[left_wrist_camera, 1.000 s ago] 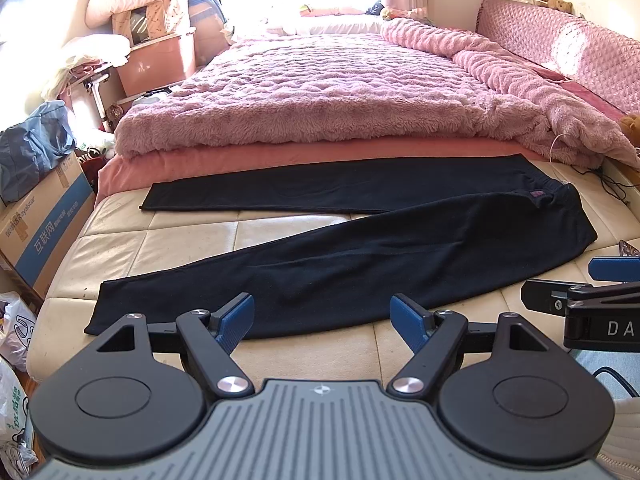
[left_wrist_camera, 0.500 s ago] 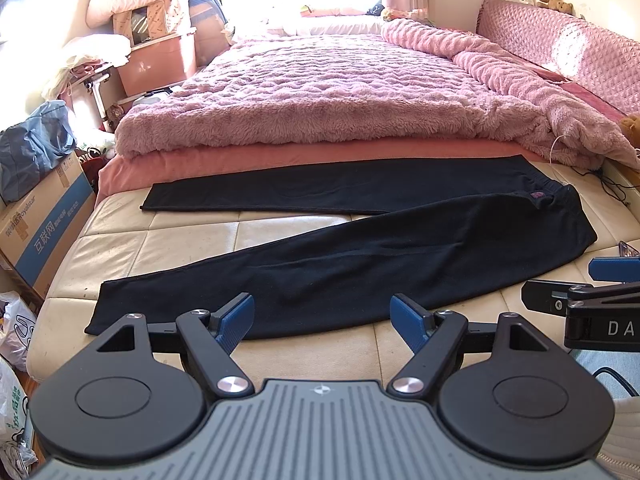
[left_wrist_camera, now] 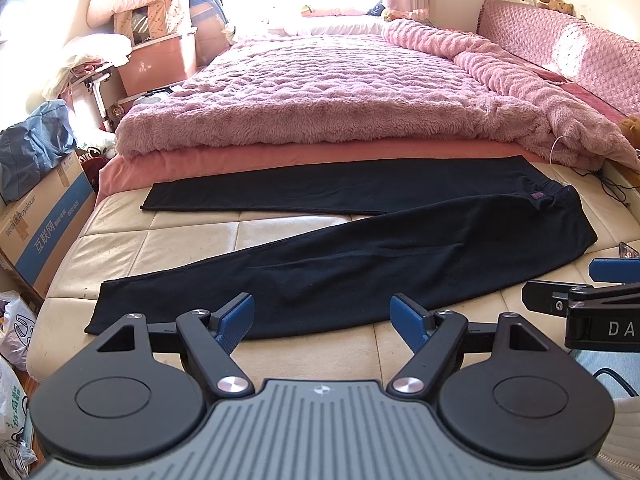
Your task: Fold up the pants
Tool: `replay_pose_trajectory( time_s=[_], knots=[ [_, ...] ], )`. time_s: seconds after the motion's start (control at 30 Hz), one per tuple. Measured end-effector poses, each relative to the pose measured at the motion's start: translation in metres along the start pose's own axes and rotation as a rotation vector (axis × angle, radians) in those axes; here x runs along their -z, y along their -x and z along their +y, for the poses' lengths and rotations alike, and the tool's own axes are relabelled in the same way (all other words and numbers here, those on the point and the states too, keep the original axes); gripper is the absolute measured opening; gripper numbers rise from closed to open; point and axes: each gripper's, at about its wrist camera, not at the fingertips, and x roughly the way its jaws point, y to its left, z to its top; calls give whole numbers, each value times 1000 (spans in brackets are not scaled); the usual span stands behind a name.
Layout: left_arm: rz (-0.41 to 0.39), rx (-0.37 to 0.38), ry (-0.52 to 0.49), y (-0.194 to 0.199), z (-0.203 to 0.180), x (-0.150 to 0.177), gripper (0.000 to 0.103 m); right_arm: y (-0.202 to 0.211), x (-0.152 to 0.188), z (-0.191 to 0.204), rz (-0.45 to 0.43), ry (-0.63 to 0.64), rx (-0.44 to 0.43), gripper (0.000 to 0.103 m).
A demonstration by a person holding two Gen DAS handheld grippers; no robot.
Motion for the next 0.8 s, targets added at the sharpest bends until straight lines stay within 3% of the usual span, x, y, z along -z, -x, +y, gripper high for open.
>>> replay_pose_trajectory(
  time_s=[0.5, 0.63, 0.73, 0.8],
  knots=[
    [-1, 16, 20, 1, 3, 0, 91, 0, 0, -2, 4, -7, -4, 82],
    [-29, 8, 41, 0, 13, -4, 86, -4, -2, -7, 4, -19, -1, 82],
    [-74, 0, 50, -3, 23, -10, 82, -6, -8, -17, -34, -40, 0, 82],
    [-111, -25, 54, -6, 32, -15, 80, -5, -12, -27, -104, -47, -3, 82]
  ],
)
